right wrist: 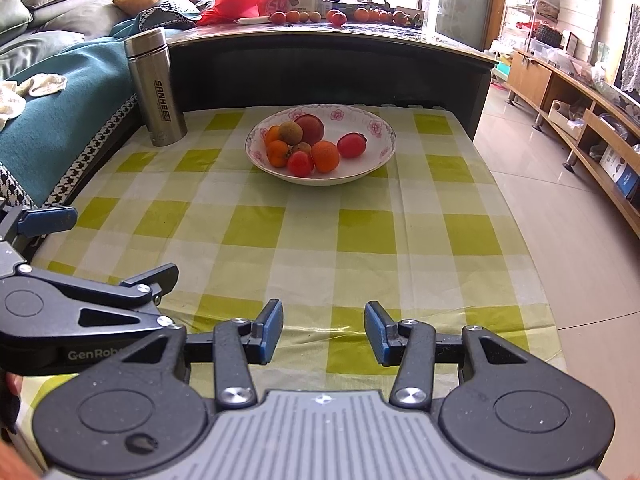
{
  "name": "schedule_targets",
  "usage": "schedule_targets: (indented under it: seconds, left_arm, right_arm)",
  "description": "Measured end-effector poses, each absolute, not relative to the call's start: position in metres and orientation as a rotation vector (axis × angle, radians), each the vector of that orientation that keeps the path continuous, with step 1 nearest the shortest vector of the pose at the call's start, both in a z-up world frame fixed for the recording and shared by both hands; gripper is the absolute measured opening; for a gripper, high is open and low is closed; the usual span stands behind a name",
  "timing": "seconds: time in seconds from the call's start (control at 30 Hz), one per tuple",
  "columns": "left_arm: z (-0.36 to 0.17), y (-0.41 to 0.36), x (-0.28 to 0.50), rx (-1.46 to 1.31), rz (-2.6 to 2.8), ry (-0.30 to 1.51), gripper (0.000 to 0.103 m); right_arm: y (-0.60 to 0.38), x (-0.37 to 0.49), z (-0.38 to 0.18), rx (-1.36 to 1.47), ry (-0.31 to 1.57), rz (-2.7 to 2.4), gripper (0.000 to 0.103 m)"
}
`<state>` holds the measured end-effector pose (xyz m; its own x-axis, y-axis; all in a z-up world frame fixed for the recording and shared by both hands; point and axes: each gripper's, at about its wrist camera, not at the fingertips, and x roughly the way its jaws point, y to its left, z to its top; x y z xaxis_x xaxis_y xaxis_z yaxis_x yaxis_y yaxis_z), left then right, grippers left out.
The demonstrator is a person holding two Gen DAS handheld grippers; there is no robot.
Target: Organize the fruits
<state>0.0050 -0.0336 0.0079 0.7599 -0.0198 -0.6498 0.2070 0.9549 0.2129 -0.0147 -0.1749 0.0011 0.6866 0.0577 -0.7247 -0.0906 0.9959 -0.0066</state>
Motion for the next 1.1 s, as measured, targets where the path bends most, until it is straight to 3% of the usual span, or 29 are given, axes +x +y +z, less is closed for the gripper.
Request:
schedule_targets:
  seconds: [1.1]
  left_arm:
    - [0.0014, -0.0339, -0.0028, 0.301, -0.121, 0.720, 0.103]
  right_arm:
    - [-0.1706, -0.0219, -0.0017, -0.062, 0.818, 0.088, 0.050]
